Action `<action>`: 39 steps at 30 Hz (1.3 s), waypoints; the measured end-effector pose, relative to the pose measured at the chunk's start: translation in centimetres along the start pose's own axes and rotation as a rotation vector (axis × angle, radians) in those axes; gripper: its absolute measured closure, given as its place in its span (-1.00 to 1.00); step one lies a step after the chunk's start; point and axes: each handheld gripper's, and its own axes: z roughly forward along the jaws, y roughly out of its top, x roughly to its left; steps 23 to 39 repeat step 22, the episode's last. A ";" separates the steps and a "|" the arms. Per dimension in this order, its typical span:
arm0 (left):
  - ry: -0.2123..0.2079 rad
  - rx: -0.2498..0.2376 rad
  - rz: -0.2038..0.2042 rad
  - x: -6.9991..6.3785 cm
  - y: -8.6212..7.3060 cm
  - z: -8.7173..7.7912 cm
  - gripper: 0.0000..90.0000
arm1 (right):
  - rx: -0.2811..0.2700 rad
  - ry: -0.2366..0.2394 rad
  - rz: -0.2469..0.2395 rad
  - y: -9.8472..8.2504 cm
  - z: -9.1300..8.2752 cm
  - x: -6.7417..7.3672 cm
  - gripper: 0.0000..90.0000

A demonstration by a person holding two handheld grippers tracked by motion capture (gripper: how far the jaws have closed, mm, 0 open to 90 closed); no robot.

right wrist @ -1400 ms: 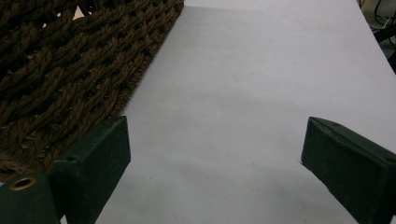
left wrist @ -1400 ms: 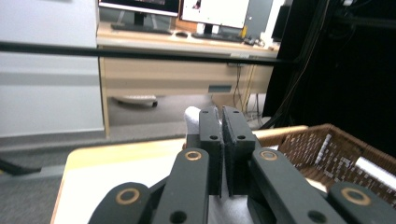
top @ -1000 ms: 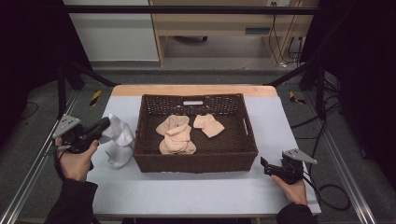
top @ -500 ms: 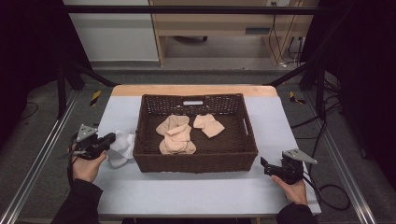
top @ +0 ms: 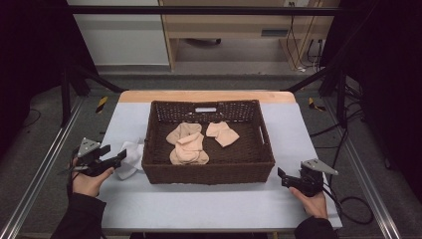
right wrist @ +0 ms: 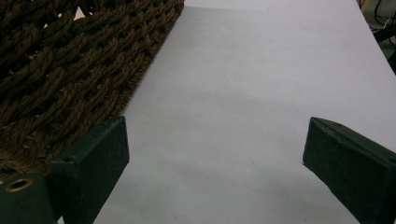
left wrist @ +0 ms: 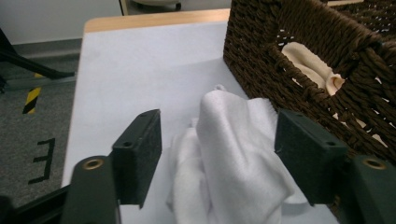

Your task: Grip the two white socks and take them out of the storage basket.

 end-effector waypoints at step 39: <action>-0.011 0.073 -0.027 1.9 -4.8 -3.0 -0.54 | 0.009 0.013 0.004 0.0 -0.2 0.0 -0.86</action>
